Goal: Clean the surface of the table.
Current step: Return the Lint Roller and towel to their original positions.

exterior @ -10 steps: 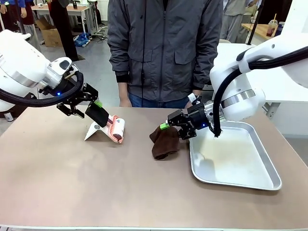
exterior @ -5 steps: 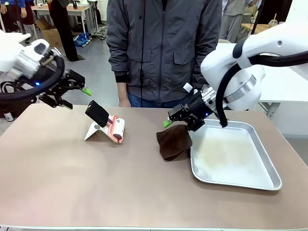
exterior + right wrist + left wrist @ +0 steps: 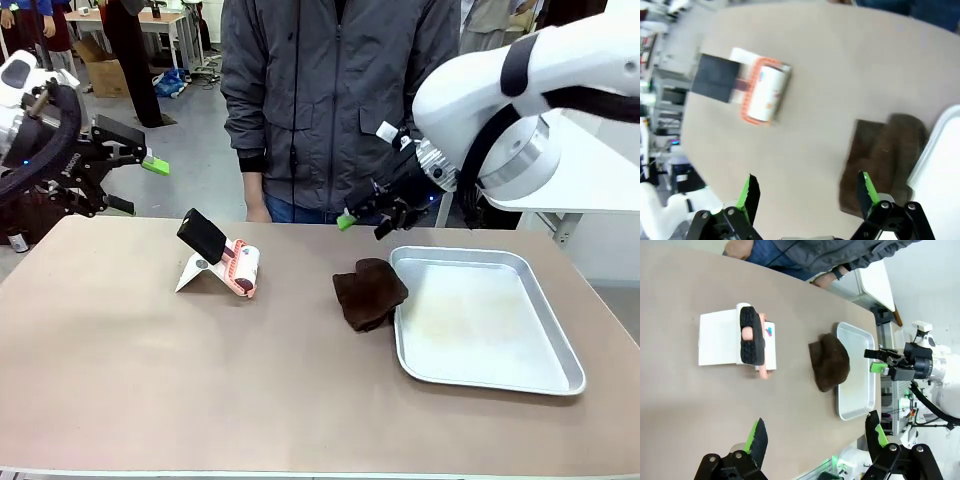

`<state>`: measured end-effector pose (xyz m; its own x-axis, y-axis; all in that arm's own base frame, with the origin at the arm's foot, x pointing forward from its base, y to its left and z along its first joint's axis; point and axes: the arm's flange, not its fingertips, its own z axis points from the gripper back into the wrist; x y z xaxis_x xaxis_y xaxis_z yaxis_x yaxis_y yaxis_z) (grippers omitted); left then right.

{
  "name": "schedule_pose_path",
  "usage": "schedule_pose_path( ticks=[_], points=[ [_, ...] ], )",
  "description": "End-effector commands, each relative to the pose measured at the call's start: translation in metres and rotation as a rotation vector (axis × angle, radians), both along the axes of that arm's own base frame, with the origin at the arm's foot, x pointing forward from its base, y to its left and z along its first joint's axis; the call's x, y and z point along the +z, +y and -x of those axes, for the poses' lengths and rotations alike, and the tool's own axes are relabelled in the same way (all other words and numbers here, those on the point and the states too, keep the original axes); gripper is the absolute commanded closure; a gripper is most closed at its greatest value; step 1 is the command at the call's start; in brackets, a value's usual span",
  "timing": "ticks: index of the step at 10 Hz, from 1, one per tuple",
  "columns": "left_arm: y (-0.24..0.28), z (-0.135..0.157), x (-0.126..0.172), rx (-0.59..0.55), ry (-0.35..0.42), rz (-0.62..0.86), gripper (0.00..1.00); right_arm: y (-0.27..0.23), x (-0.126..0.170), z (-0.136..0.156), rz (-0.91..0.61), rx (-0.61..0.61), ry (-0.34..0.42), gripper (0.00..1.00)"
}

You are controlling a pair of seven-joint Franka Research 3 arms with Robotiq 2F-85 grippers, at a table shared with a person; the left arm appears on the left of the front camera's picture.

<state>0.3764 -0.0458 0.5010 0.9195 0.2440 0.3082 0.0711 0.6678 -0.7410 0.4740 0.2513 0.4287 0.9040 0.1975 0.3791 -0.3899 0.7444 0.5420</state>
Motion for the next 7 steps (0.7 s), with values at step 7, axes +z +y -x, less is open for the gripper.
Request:
schedule_pose_path(
  ticks=[7],
  points=[
    [0.049,0.081,-0.032,-0.239,0.085,0.301,0.0,-0.111,-0.013,0.073,-0.618,0.127,0.379,0.0]
  ],
)
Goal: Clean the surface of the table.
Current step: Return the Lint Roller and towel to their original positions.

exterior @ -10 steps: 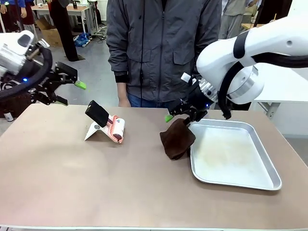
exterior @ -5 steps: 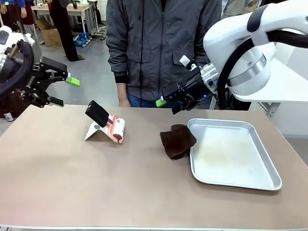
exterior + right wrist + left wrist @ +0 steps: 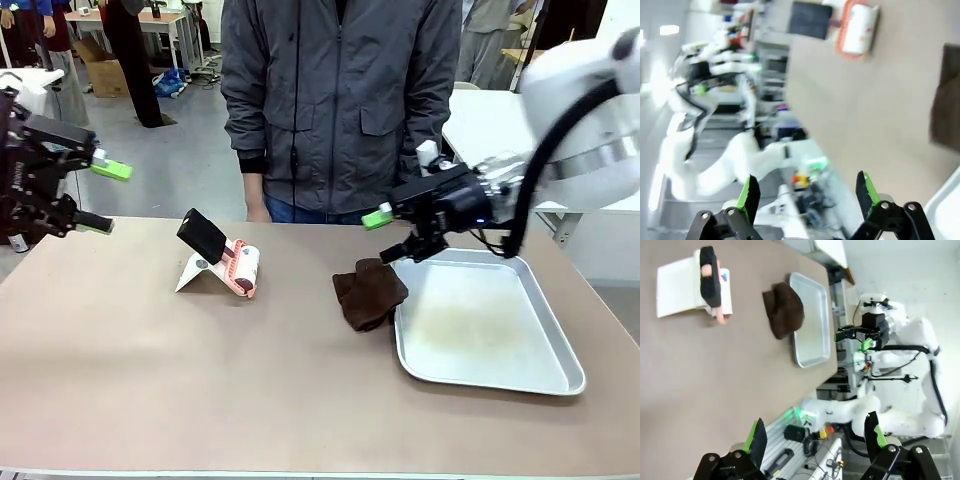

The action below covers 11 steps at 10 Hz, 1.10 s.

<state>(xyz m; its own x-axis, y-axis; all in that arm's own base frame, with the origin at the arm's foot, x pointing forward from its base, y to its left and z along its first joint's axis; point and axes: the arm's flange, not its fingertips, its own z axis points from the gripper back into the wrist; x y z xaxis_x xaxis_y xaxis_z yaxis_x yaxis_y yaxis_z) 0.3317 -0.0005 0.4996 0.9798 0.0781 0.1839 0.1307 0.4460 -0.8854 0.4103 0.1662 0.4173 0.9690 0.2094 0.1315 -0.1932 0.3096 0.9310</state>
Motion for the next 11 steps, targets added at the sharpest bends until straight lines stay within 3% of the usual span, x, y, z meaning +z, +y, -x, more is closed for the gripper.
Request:
schedule_pose_path(
  ticks=[1,4,6,9,10,11],
  points=[
    [0.015,0.039,-0.036,0.029,0.002,0.057,0.0,-0.051,0.0,0.021,-0.183,-0.084,0.044,0.0],
    [0.048,0.056,-0.033,-0.075,-0.043,0.084,0.0,-0.132,0.006,0.047,-0.313,-0.279,0.065,0.0],
    [0.075,0.066,-0.037,-0.013,-0.088,0.153,0.0,-0.175,0.0,0.058,-0.355,-0.426,0.042,0.0],
    [0.101,0.066,-0.046,0.073,-0.074,0.223,0.0,-0.205,-0.017,0.057,-0.338,-0.682,-0.006,0.0],
    [0.112,0.046,-0.02,0.038,-0.069,0.168,0.0,-0.223,-0.001,0.042,-0.356,-0.541,0.049,0.0],
    [0.112,0.046,-0.02,0.038,-0.069,0.168,0.0,-0.223,-0.001,0.042,-0.356,-0.541,0.049,0.0]
  ],
)
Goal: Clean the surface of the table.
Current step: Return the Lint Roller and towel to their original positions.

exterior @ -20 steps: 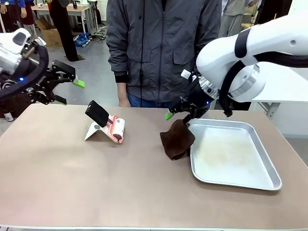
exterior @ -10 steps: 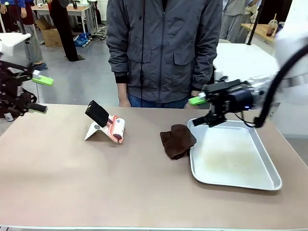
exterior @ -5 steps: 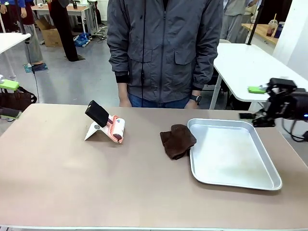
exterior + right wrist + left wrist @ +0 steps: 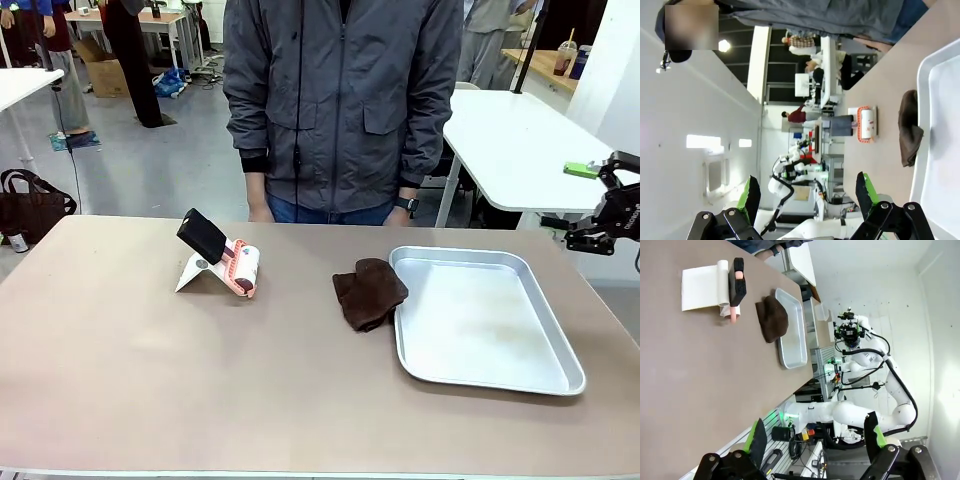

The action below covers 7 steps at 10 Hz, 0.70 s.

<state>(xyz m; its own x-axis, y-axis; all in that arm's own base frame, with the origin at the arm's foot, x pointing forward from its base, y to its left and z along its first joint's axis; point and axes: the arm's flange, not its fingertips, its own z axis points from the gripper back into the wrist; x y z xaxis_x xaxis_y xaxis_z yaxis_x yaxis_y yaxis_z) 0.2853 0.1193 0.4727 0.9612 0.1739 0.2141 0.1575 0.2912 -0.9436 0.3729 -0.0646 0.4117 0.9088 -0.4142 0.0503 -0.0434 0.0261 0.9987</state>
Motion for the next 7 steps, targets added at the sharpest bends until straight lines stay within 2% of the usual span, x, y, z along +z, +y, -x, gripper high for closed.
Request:
schedule_pose_path(
  ticks=[1,7],
  points=[
    [-0.0083,-0.0001,0.0069,-0.022,-0.017,-0.011,0.0,0.0081,0.0045,0.0043,-0.001,0.061,-0.006,0.0],
    [-0.0083,-0.0001,0.0069,-0.022,-0.017,-0.011,0.0,0.0081,0.0045,0.0043,-0.001,0.061,-0.006,0.0]
  ],
)
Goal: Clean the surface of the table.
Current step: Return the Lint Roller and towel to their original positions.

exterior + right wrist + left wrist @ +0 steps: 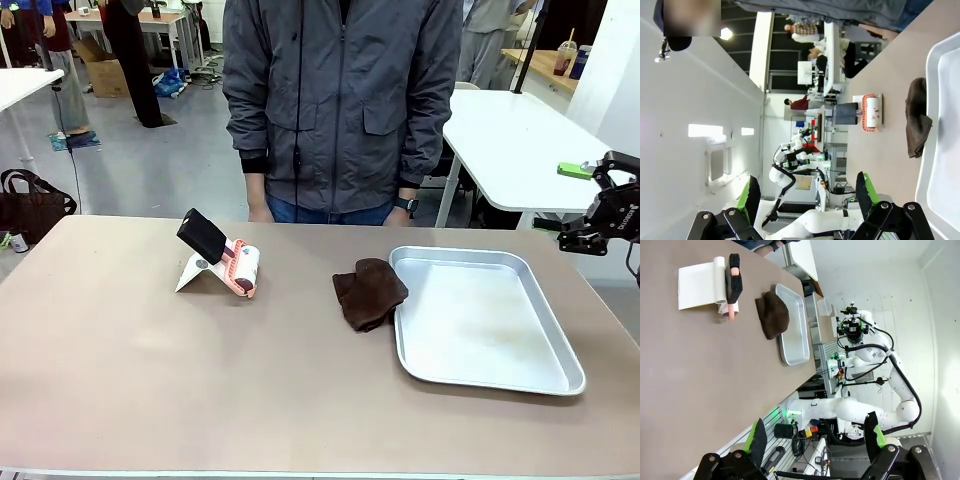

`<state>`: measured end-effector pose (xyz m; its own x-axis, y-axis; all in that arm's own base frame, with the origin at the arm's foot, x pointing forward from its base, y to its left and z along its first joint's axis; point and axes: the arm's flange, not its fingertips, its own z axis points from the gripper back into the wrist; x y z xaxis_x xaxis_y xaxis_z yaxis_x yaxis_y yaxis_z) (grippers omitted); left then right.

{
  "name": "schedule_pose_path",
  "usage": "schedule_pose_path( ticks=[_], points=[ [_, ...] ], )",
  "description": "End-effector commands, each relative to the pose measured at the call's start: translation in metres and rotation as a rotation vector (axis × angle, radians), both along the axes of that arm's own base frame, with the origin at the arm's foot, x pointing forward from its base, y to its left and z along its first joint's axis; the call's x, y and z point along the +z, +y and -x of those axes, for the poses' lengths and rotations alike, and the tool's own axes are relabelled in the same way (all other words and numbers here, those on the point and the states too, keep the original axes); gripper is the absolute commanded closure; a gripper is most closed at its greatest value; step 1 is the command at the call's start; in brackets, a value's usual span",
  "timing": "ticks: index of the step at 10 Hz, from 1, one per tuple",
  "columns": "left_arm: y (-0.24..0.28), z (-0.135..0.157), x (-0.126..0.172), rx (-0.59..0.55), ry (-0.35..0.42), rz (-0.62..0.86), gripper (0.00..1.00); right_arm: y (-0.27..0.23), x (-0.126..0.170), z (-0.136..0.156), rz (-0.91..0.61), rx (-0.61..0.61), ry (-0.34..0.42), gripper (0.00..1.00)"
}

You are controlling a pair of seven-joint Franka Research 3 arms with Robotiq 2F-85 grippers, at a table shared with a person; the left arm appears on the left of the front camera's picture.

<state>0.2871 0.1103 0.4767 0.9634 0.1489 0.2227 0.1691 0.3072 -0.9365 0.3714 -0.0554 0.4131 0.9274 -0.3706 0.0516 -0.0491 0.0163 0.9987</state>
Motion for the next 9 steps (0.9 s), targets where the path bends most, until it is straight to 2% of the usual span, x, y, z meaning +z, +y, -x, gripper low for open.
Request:
schedule_pose_path(
  ticks=[1,9],
  points=[
    [0.0007,0.0018,0.0028,-0.001,-0.011,0.01,0.0,-0.0011,0.0031,0.0028,0.007,0.013,-0.002,0.0],
    [0.0007,0.0018,0.0028,-0.001,-0.011,0.01,0.0,-0.0011,0.0031,0.0028,0.007,0.013,-0.002,0.0]
  ],
)
